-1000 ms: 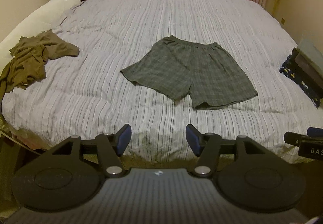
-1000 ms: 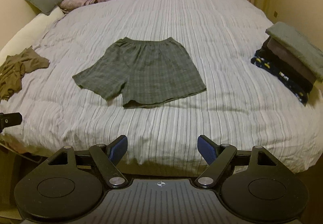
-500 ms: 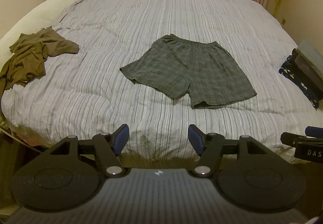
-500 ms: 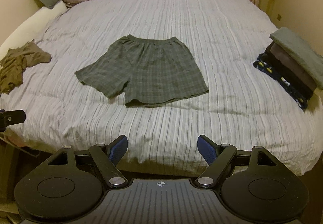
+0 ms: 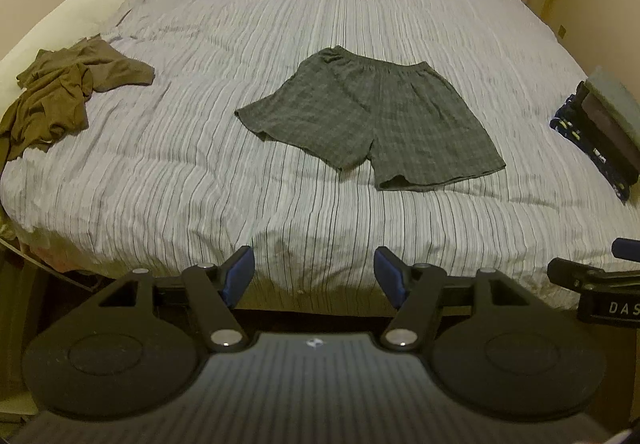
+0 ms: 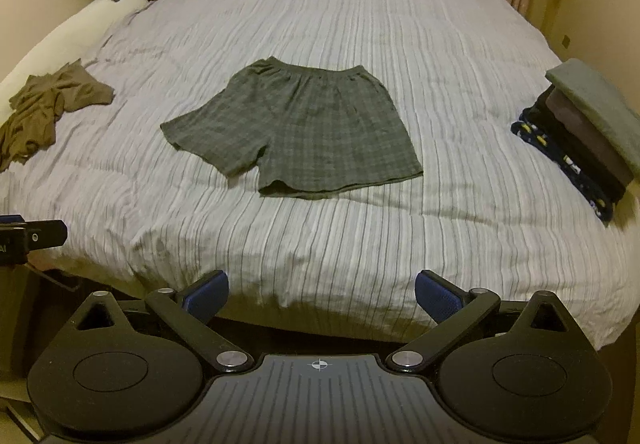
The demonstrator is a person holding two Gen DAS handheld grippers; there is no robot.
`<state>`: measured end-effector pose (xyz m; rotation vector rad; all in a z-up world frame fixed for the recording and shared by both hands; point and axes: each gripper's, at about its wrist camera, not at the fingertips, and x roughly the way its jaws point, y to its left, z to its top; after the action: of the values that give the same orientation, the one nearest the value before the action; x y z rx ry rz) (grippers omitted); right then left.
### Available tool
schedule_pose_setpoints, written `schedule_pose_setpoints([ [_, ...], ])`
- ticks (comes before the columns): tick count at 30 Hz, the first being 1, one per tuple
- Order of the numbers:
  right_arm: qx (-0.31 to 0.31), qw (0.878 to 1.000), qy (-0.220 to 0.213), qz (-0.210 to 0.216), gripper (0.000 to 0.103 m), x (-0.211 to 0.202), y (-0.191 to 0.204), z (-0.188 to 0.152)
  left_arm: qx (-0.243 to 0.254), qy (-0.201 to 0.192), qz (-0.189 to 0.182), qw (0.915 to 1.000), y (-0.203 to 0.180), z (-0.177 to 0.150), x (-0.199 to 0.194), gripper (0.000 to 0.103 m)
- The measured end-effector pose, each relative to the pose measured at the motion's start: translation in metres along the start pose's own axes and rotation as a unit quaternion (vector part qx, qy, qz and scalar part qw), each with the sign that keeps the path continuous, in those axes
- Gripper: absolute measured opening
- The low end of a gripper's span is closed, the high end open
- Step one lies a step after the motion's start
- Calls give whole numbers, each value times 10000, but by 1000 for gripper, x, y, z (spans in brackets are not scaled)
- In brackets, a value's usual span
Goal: Fold clothes
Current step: 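Release the shorts and pull both grippers back from the bed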
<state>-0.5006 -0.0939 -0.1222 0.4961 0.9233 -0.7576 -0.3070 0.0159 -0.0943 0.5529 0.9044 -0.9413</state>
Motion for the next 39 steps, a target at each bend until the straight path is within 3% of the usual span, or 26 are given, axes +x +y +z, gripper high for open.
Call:
schedule_pose_setpoints([
  [28, -87, 9999, -126, -38, 102, -3, -8, 6, 72, 25, 3, 10000, -14, 2, 8, 63],
  [39, 61, 9997, -144, -185, 102, 20, -1, 43, 229, -9, -152, 9996, -5, 43, 37, 63],
])
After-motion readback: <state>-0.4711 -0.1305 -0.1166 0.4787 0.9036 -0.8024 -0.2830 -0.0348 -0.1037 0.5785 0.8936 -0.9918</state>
